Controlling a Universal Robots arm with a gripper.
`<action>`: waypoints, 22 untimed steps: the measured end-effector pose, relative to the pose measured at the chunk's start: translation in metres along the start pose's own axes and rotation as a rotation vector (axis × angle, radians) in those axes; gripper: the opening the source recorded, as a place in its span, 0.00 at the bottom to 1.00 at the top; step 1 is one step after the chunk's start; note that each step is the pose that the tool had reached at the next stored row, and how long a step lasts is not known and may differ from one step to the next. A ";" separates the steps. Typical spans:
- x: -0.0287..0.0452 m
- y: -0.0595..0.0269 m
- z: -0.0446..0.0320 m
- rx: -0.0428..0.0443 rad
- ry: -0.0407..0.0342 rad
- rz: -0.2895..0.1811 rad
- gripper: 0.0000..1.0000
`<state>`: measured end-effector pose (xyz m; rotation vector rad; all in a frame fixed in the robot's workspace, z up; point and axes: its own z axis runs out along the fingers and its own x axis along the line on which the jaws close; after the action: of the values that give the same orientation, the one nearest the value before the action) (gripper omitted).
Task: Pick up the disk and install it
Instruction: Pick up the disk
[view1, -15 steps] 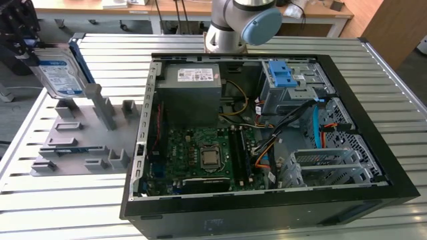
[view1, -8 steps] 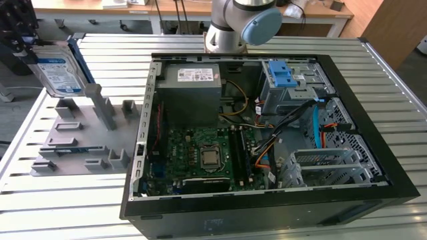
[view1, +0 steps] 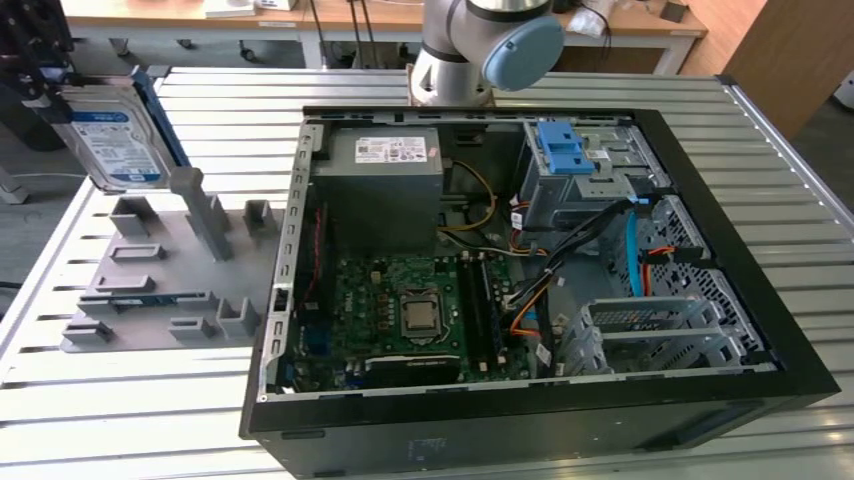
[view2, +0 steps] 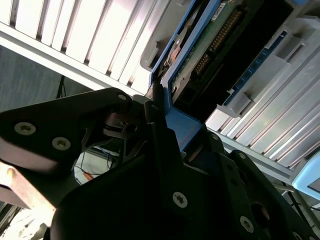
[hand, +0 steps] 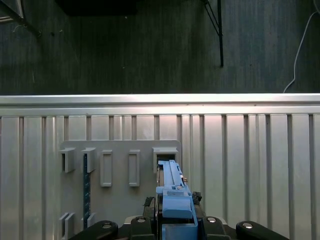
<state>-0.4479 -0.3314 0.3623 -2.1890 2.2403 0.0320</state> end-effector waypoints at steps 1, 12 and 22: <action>0.0000 0.0000 -0.0009 -0.0001 0.0000 0.000 0.36; -0.0002 0.0001 -0.0101 0.0001 -0.0001 0.000 0.36; -0.0004 0.0002 -0.0197 -0.0001 0.0000 0.000 0.36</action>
<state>-0.4479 -0.3314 0.3819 -2.1890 2.2404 0.0320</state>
